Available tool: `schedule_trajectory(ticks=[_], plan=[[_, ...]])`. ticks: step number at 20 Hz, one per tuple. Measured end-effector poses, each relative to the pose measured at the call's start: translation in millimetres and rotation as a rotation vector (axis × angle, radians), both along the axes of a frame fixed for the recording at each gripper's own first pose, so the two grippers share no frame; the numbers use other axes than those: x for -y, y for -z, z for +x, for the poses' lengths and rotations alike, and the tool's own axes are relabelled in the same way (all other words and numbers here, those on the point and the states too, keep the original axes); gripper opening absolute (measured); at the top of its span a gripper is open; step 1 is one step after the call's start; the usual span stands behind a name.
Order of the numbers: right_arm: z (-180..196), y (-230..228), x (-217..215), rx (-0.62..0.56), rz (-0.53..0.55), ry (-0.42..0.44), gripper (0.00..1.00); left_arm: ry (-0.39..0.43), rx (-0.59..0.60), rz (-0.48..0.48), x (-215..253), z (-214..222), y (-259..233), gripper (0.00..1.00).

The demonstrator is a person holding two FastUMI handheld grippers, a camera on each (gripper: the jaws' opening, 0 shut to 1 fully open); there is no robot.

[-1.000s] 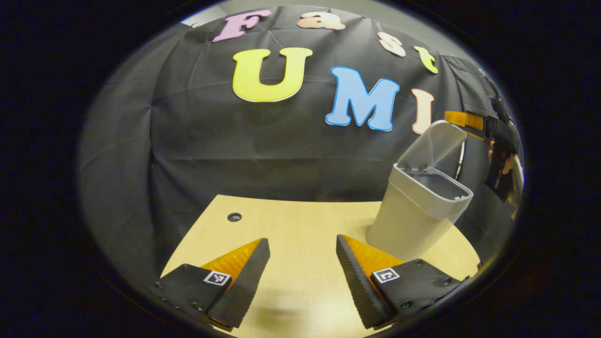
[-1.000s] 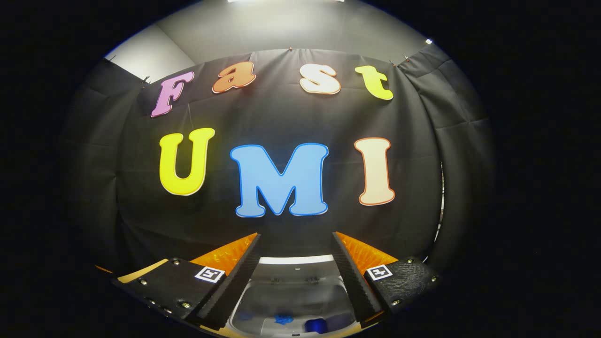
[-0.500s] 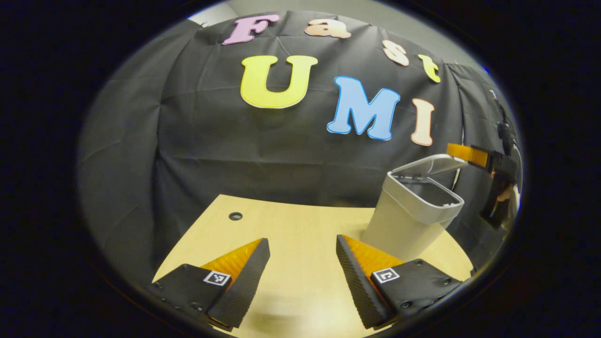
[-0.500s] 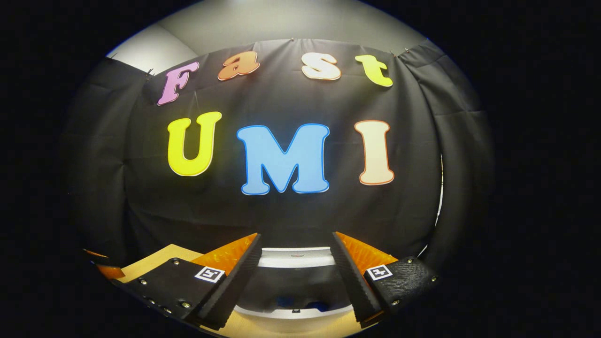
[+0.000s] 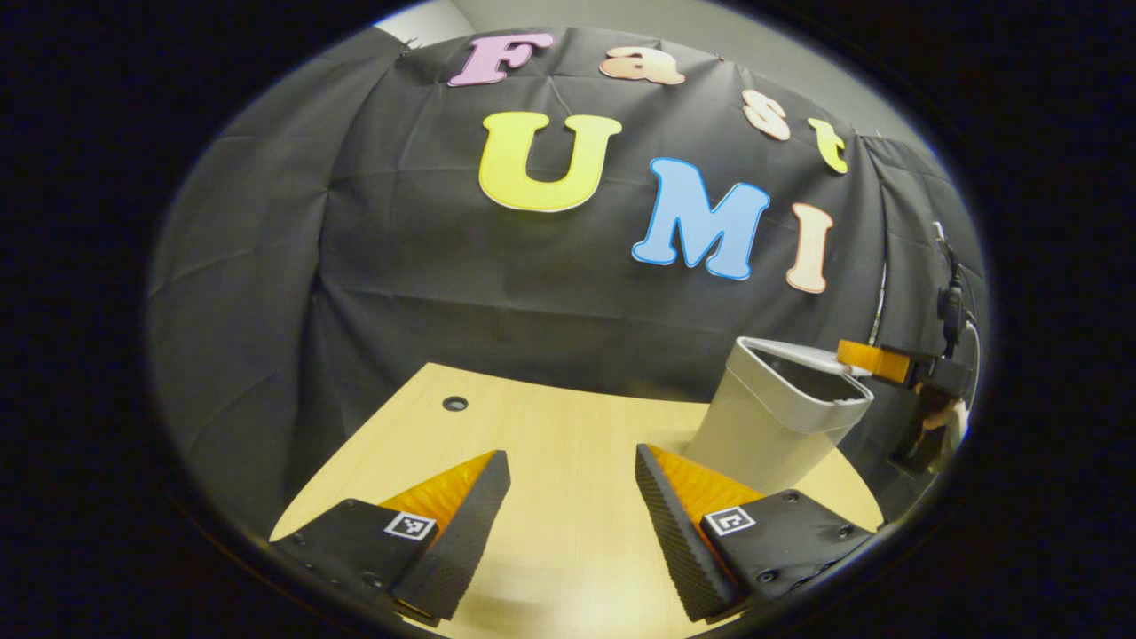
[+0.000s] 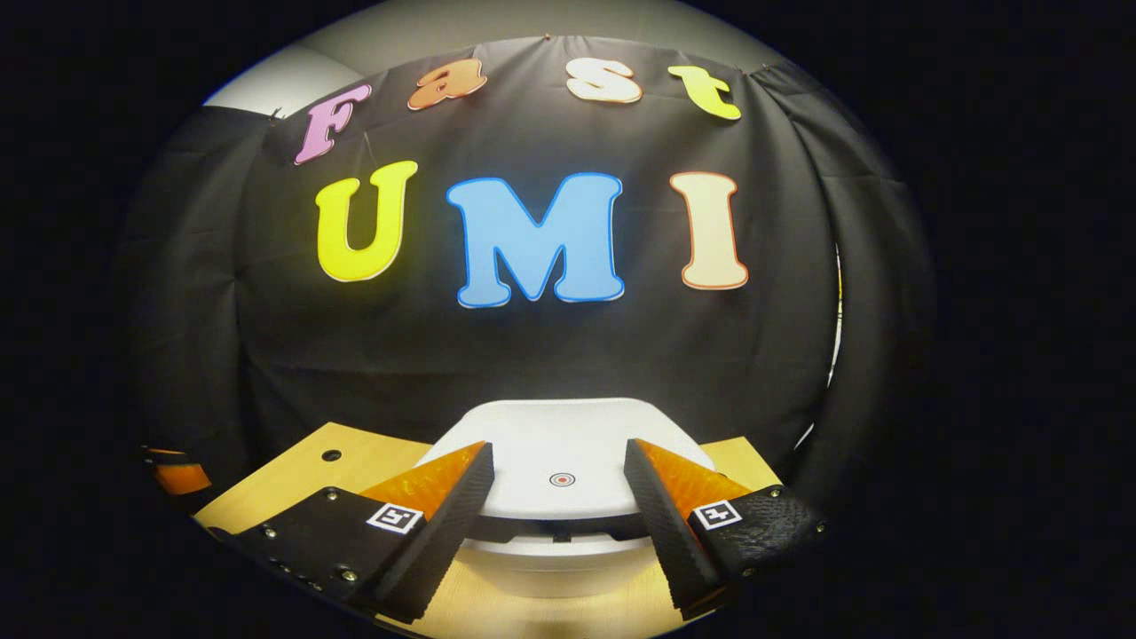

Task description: Press the lid of the desktop garbage bin to open it, pick up the crumpled paper on the desktop and throw it into the bin, then pick up the pop can on the desktop and drop it into the bin, and finally close the garbage bin lid.

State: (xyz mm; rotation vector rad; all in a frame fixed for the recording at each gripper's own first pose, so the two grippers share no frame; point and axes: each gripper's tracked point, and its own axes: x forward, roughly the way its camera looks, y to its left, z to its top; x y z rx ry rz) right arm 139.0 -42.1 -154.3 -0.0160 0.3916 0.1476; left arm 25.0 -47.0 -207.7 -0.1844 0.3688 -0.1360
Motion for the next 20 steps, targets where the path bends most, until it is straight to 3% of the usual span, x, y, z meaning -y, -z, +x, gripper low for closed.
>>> schedule_trajectory(ticks=[2, 20], plan=[[-5, 14, -1, -0.038, -0.014, -0.011, 0.95, -0.002, 0.002, -0.005, 0, -2, -2, 0.96], [-11, 22, 0, 0.105, 0.023, 0.046, 0.96, 0.007, -0.019, -0.026, 15, -20, 13, 0.94]])
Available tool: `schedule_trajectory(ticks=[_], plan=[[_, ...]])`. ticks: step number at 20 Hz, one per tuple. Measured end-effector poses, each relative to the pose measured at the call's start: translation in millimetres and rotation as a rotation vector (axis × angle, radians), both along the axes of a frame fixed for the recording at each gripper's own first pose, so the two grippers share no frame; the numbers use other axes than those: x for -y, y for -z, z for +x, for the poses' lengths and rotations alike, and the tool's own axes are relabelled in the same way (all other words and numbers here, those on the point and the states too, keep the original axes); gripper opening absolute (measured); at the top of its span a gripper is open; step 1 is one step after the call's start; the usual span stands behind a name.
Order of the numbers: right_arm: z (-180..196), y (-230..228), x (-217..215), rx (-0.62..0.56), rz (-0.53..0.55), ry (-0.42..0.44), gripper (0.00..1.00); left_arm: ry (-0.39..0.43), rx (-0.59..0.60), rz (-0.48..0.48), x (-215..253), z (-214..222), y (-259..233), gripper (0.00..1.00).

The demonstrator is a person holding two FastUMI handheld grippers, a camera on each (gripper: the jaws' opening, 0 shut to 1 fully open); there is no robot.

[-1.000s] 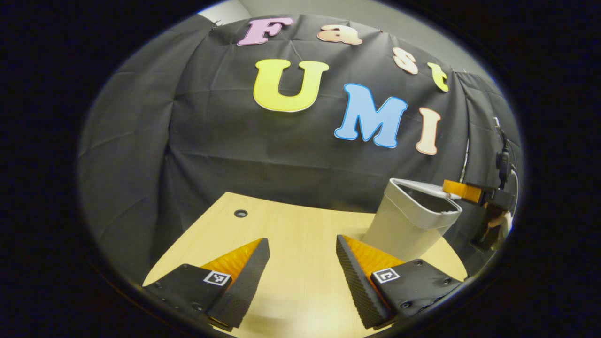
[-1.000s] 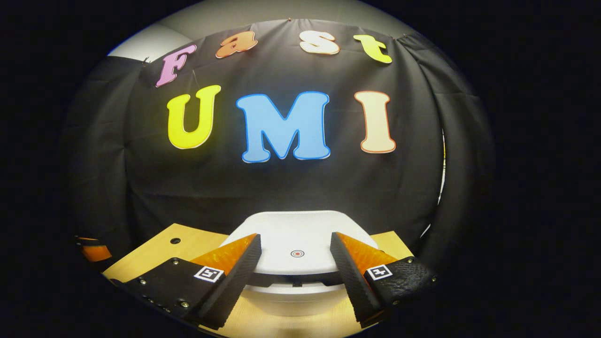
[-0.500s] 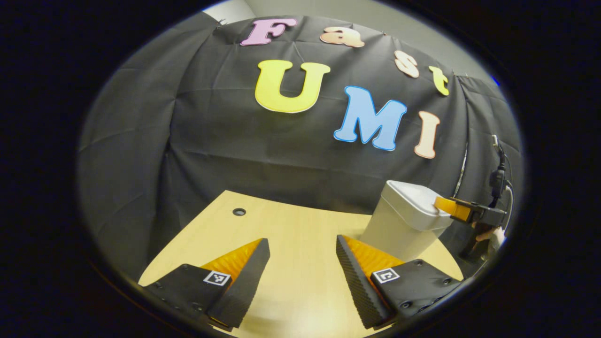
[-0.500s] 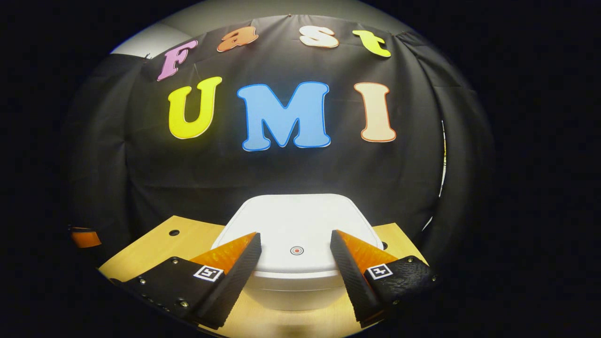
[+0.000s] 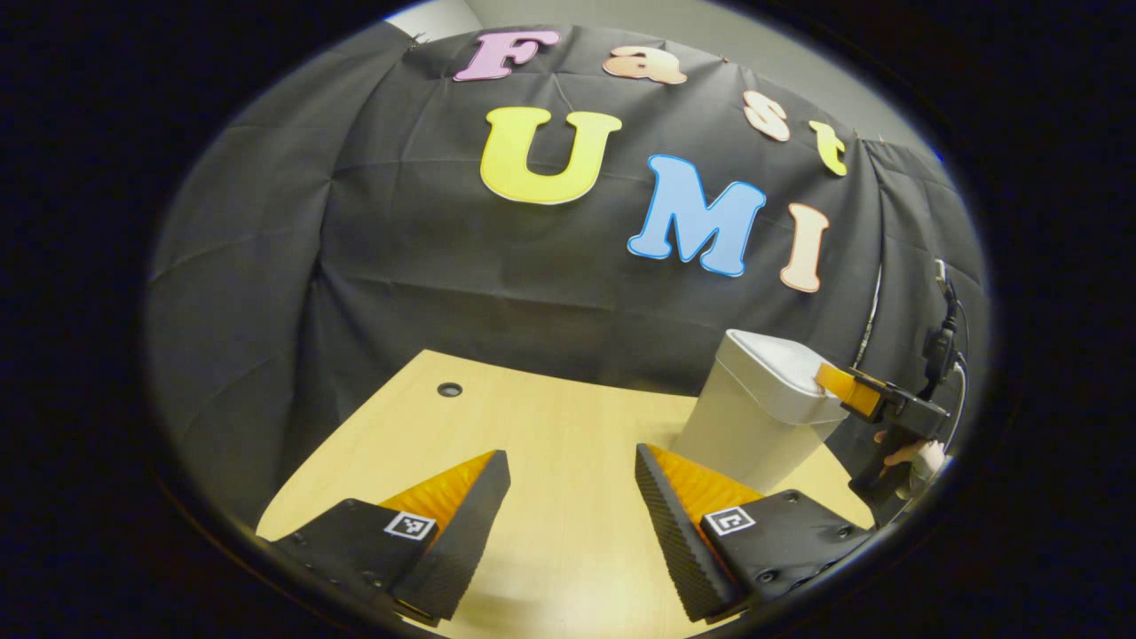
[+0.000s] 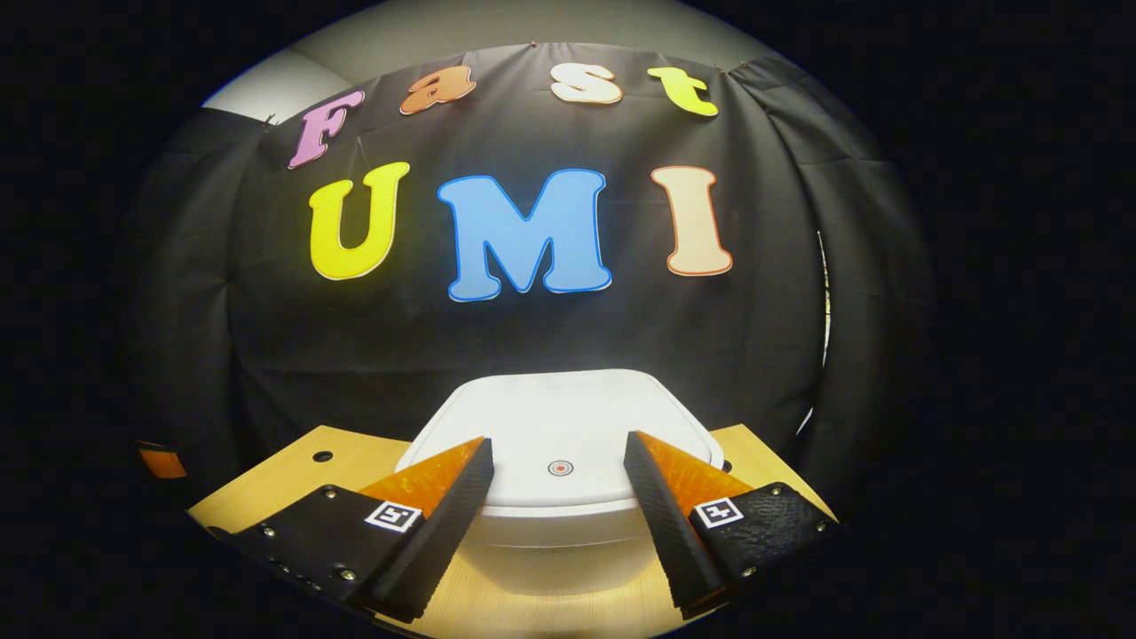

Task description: Press the lid of the desktop garbage bin to open it, pick up the crumpled paper on the desktop and throw it into the bin, then pick up the pop can on the desktop and drop it into the bin, and finally close the garbage bin lid.

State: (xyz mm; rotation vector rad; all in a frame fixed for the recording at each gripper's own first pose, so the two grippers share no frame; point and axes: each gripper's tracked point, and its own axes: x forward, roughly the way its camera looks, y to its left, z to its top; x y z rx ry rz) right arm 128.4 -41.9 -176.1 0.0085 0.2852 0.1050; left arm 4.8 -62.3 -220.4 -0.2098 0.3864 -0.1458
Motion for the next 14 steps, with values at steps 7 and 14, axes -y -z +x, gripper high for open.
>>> schedule_trajectory(ticks=[7, 14], plan=[[-2.6, 0.2, 2.1, 0.031, 0.004, 0.027, 0.96, 0.005, -0.018, -0.001, 1.7, -7.3, 6.9, 0.94], [-6.2, 0.1, 2.3, 0.046, 0.000, 0.037, 0.96, -0.005, -0.021, 0.009, -5.1, -11.4, 9.6, 0.94]])
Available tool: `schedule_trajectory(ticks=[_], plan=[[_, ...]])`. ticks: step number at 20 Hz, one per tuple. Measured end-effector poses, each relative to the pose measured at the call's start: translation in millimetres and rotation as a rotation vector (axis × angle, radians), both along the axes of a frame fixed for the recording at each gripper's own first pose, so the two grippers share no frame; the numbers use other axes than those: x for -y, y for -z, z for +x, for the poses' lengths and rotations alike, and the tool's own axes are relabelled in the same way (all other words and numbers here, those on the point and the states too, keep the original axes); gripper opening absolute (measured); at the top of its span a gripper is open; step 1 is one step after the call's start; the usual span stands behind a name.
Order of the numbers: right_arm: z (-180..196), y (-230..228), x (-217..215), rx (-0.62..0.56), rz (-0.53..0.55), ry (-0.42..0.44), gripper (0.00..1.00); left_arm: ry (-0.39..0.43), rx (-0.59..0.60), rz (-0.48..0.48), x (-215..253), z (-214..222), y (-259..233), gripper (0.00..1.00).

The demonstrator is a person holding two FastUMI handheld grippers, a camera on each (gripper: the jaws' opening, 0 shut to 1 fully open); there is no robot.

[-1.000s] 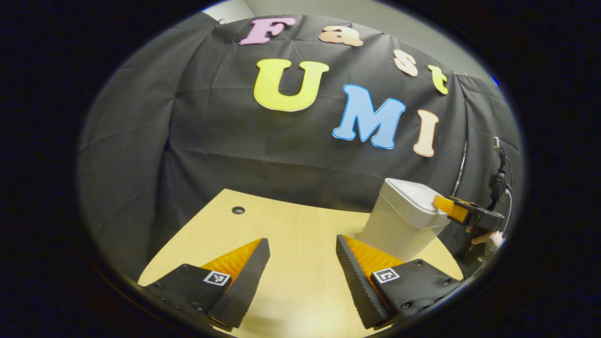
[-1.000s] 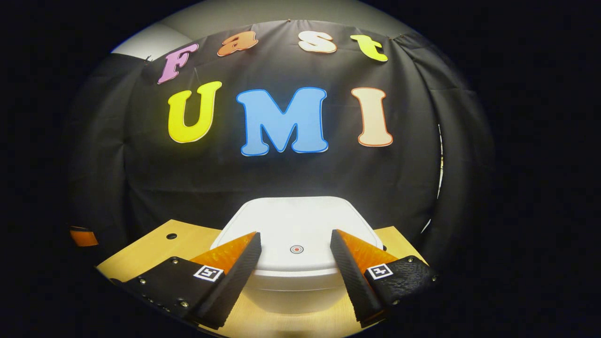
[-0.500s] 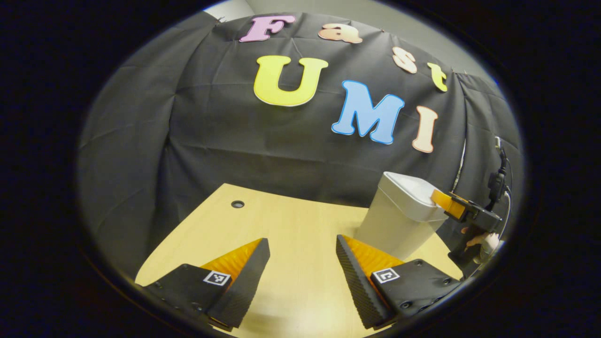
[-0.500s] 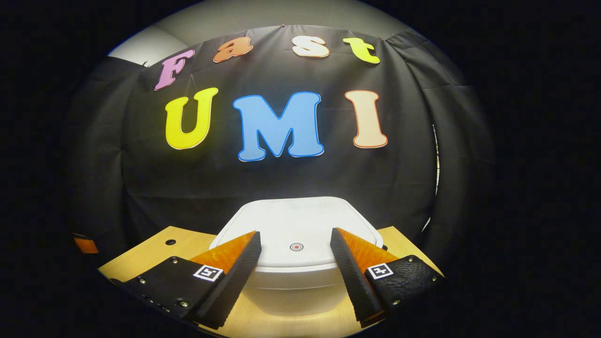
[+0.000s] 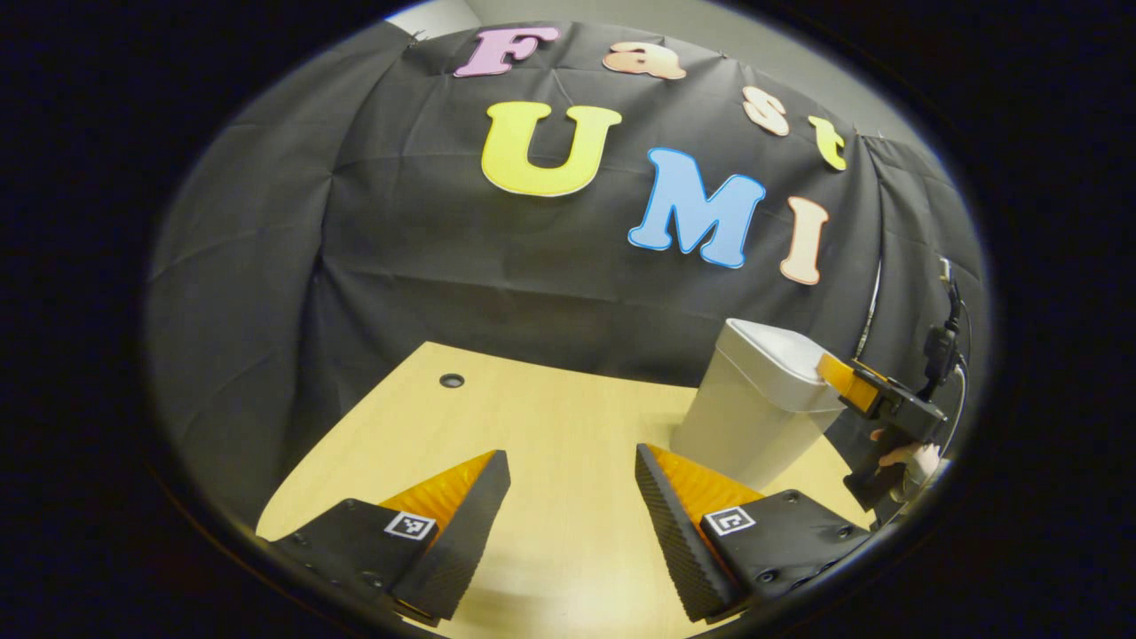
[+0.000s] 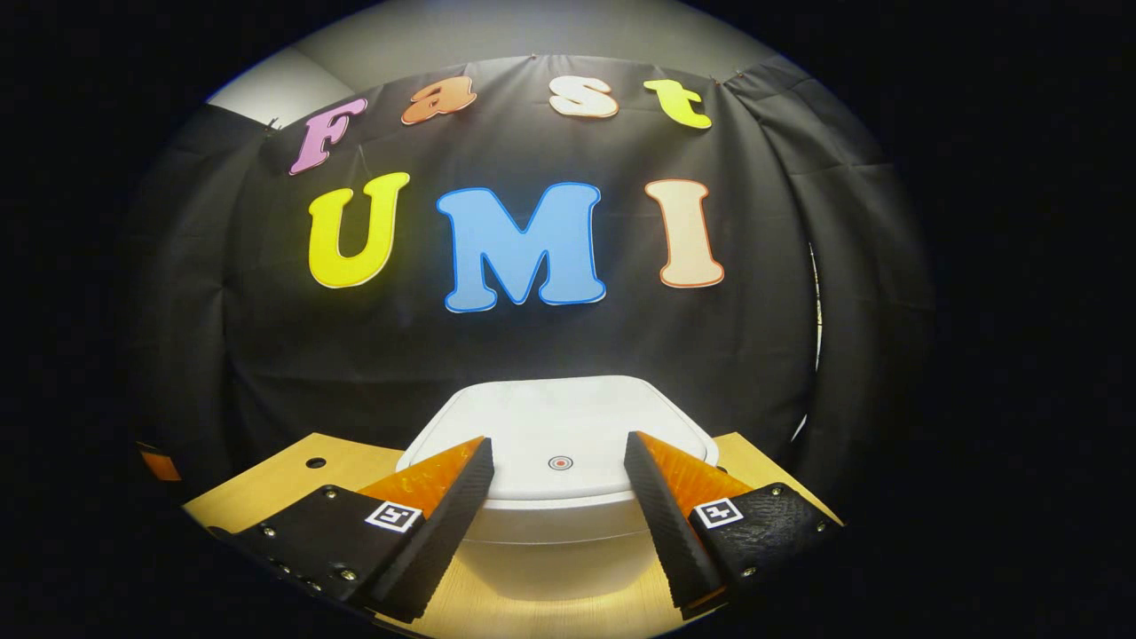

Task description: Press the lid of the desktop garbage bin to open it, pick up the crumpled paper on the desktop and throw it into the bin, then pick up the pop can on the desktop and drop it into the bin, and finally close the garbage bin lid.

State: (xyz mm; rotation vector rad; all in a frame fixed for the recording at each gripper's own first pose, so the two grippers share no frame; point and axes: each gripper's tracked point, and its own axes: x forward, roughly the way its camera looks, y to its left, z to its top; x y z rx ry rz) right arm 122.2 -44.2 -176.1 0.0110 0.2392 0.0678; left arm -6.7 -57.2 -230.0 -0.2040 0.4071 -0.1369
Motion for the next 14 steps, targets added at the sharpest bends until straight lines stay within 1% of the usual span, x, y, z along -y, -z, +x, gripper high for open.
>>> schedule_trajectory(ticks=[3, 6, 8, 9, 11, 12, 13, 14], plan=[[0, -4, 0, -0.007, 0.002, 0.002, 0.95, -0.003, 0.016, 0.021, -3, 2, -5, 0.96], [-2, -7, 0, -0.020, 0.009, -0.023, 0.95, -0.002, 0.033, 0.041, -5, 5, -11, 0.94], [-8, -11, 2, -0.017, 0.005, -0.021, 0.95, -0.005, 0.046, 0.049, -6, 9, -15, 0.94], [-13, -18, 4, -0.001, 0.004, -0.015, 0.95, -0.007, 0.059, 0.054, -7, 10, -20, 0.96], [-20, -38, 4, 0.046, -0.001, -0.006, 0.95, -0.004, 0.081, 0.066, -6, 13, -28, 0.94], [-25, -48, 1, 0.064, -0.004, -0.011, 0.95, 0.001, 0.092, 0.074, -5, 15, -32, 0.94], [-30, -58, 0, 0.083, -0.008, -0.015, 0.95, 0.006, 0.100, 0.081, -4, 17, -34, 0.96], [-35, -69, -3, 0.103, -0.012, -0.022, 0.95, 0.012, 0.107, 0.083, -3, 19, -38, 0.94]])
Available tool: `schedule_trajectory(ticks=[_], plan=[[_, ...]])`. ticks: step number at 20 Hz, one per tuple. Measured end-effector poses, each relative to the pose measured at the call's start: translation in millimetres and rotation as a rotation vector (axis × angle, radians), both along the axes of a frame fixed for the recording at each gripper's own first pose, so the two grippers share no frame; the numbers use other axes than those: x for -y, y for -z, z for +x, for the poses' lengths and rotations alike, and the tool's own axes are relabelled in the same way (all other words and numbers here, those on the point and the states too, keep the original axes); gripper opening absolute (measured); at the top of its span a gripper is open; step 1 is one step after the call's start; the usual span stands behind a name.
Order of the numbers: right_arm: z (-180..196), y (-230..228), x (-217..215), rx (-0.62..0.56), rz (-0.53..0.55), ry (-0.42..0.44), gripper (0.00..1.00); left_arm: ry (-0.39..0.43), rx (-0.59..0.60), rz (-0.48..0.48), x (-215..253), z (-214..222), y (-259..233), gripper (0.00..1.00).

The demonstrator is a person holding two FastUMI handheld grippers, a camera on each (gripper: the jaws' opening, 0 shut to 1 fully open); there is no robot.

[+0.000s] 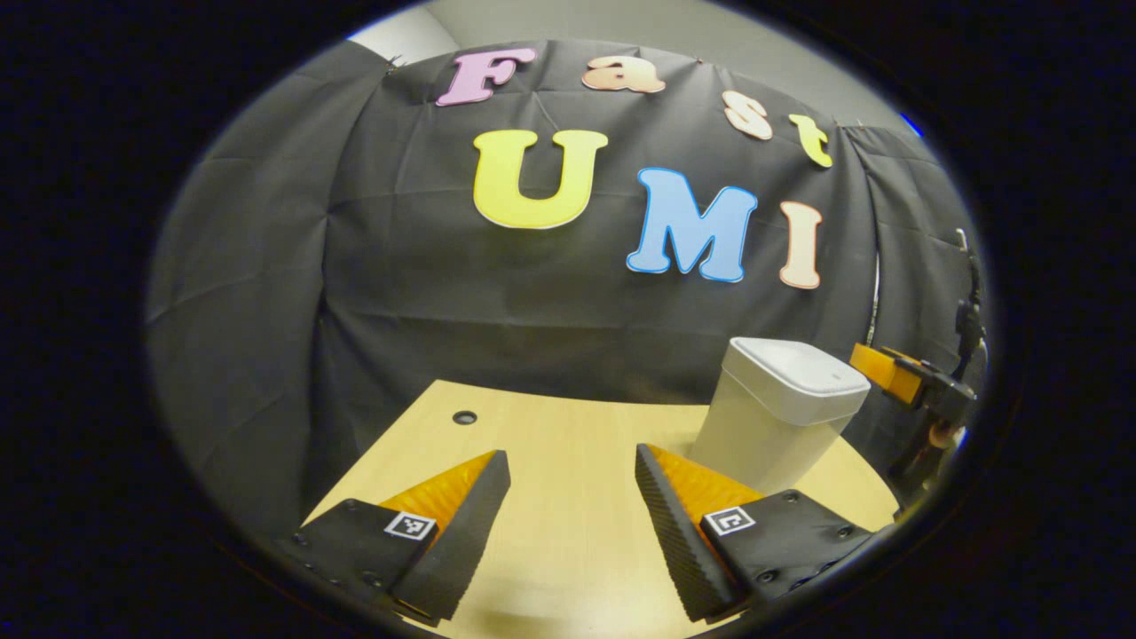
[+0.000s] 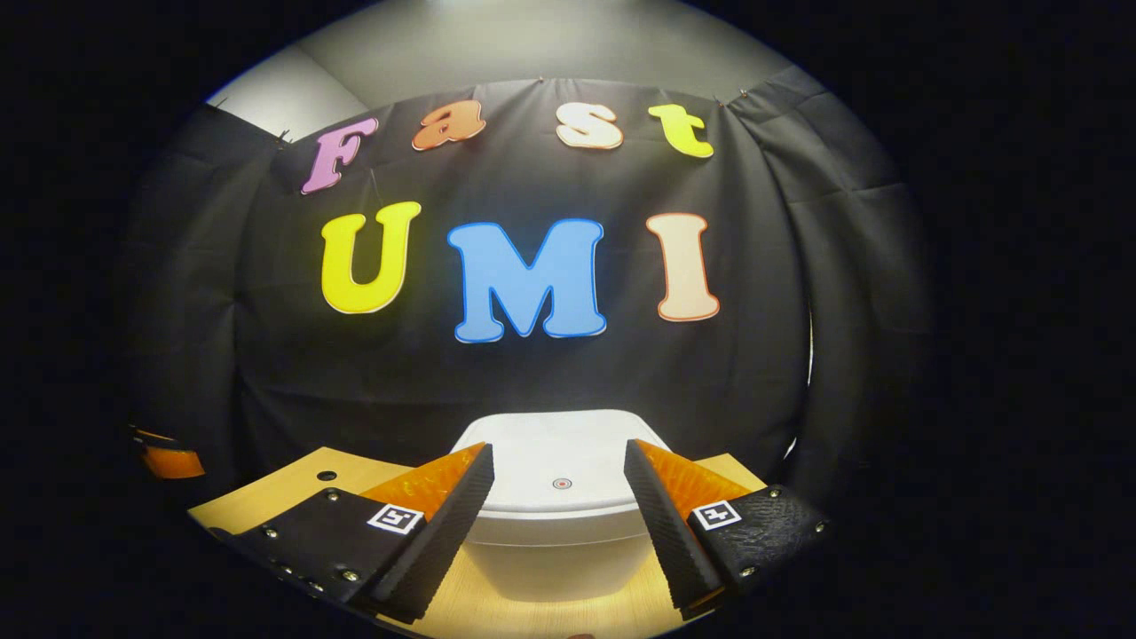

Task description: Press the lid of the desktop garbage bin to open it, pick up the crumpled paper on the desktop and throw it into the bin, then pick up the pop can on the desktop and drop it into the bin, and finally close the garbage bin lid.

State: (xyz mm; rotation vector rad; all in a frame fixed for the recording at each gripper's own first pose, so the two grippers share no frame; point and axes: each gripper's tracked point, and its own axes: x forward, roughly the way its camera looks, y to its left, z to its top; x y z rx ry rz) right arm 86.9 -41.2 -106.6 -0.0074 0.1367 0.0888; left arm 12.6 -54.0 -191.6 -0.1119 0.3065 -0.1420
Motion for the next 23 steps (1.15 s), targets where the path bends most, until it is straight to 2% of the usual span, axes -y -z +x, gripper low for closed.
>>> schedule_trajectory(ticks=[6, 12, 23], plan=[[-33, -43, -20, 0.067, -0.005, -0.046, 0.94, 0.024, 0.078, -0.013, 4, 6, -42, 0.96], [-60, -58, -31, 0.076, 0.002, -0.043, 0.95, 0.059, 0.164, 0.025, 4, 2, -81, 0.95], [-106, -66, -42, 0.080, -0.013, 0.004, 0.95, 0.182, 0.190, 0.025, 24, -15, -97, 0.96]])
